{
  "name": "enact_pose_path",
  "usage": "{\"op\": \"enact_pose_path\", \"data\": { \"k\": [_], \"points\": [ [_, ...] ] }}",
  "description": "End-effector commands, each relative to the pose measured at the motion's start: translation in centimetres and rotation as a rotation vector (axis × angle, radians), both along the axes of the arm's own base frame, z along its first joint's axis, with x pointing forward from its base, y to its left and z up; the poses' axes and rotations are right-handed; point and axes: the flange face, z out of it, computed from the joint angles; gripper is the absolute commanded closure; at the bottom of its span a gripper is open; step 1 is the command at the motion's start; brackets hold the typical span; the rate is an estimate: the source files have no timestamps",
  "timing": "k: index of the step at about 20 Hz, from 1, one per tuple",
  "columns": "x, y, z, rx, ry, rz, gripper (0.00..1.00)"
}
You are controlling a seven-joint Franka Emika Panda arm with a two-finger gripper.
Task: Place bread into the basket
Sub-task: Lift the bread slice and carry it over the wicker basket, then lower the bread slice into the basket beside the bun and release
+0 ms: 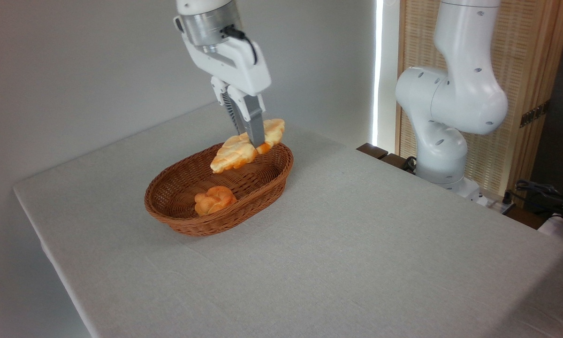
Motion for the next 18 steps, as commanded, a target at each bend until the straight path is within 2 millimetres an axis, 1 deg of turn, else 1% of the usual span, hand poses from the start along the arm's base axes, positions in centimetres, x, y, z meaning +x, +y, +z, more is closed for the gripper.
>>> {"op": "enact_pose_path", "data": {
  "k": [1, 2, 3, 4, 5, 6, 7, 8, 18],
  "points": [
    [-0.6, -4.5, -3.2, 0.005, 0.059, -0.034, 0.74],
    [-0.8, -5.3, -3.8, -0.015, 0.064, -0.042, 0.74],
    [-0.7, -5.5, -4.1, -0.03, 0.063, -0.039, 0.74],
    [-0.5, -5.9, -4.4, -0.064, 0.052, -0.026, 0.66],
    [-0.3, -6.2, -4.6, -0.084, 0.046, -0.019, 0.5],
    [-0.4, -6.4, -5.1, -0.083, 0.055, -0.024, 0.31],
    [-0.8, -7.2, -5.6, -0.077, 0.064, -0.041, 0.06],
    [-1.0, -7.3, -6.0, -0.073, 0.072, -0.049, 0.0],
    [-1.0, -7.3, -5.8, -0.075, 0.071, -0.054, 0.0]
  ]
}}
